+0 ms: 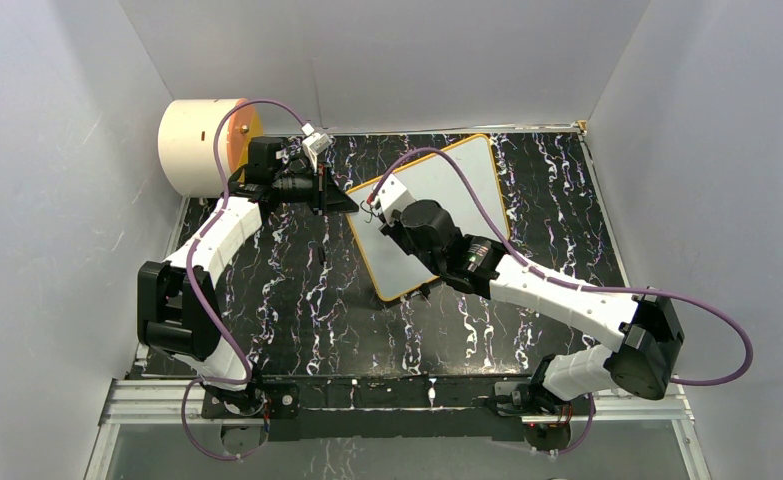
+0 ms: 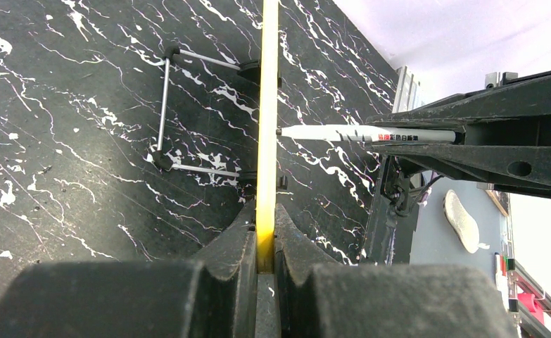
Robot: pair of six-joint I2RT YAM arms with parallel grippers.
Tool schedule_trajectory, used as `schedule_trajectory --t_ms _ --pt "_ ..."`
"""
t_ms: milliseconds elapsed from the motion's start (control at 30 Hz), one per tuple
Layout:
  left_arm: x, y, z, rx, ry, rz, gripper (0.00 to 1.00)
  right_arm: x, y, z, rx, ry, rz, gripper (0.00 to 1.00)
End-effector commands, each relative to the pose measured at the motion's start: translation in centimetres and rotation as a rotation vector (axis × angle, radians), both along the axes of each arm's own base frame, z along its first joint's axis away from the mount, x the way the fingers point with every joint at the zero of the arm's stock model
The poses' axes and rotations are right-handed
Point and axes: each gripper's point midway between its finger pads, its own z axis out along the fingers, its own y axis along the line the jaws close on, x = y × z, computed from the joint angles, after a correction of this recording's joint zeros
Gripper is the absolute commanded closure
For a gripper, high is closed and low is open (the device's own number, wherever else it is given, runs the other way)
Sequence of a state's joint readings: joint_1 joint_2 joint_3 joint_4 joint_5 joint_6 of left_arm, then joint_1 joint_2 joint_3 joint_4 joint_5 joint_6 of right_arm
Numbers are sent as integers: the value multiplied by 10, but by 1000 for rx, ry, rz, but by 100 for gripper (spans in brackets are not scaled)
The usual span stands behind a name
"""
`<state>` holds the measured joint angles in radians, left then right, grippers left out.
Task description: Write a sentence on the whiteboard
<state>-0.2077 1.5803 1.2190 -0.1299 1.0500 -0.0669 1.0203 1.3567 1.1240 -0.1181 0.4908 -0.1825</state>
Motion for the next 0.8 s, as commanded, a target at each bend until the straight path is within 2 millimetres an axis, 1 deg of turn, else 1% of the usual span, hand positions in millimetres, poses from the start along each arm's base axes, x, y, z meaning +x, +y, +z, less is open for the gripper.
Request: schedule_trajectory --t_ms 0,167,367,767 --pt "-10 0 -3 3 8 -25 100 0 -4 19 46 -3 -17 100" --pt "-10 1 -3 5 4 -23 100 -4 -4 9 20 30 -7 100" --pt "-10 1 -3 4 7 -24 100 -7 -5 8 24 41 -1 100" --pt "-11 0 -3 3 7 -25 100 -4 -3 8 36 22 -4 100"
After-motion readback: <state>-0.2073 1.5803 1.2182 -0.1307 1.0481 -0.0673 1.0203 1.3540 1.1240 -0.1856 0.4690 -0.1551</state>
